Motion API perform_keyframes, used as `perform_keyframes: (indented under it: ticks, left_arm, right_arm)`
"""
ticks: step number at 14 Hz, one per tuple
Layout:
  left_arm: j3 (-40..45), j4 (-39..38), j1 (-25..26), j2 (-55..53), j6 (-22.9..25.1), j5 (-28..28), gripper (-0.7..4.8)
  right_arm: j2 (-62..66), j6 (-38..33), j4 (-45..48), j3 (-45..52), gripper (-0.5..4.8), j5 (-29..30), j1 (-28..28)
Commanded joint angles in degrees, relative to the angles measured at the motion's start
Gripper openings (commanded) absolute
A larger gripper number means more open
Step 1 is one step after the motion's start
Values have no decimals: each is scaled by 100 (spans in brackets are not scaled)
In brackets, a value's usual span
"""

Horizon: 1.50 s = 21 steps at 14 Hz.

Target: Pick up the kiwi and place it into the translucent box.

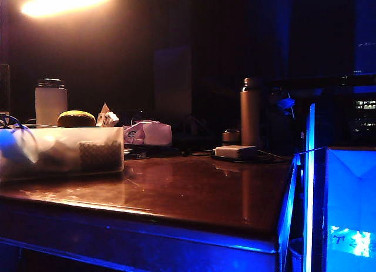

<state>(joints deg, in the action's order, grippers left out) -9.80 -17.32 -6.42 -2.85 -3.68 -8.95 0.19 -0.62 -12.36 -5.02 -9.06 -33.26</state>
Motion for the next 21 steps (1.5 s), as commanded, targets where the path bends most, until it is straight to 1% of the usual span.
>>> perform_keyframes:
  ticks: [1, 3, 4, 7, 9, 10, 11, 21]
  left_arm:
    - [393, 463, 4, 2, 66, -149, -5]
    - [748, 776, 4, 2, 74, -247, -5]
    - [885, 876, 4, 2, 157, -240, -5]
    - [946, 839, 4, 2, 481, 212, -5]
    - [946, 741, 4, 2, 476, 660, -5]
    - [946, 695, 4, 0, 481, 776, -5]
    - [946, 697, 4, 0, 540, 772, -5]
    - [946, 730, 4, 2, 496, 748, -4]
  right_arm:
    - [-7, -98, -4, 170, -1, -26, 2]
    - [-7, -114, -251, 205, -1, -26, 0]
    - [-7, -114, -413, 203, -1, -26, 0]
    - [-7, -114, -496, 203, -1, -133, 7]
    - [-7, -116, -494, 203, -1, -286, 7]
    - [-7, -114, -494, 203, -1, -284, 9]
    - [-7, -114, -494, 201, -1, -245, 7]
    - [-7, -111, -468, 203, -1, -223, 0]
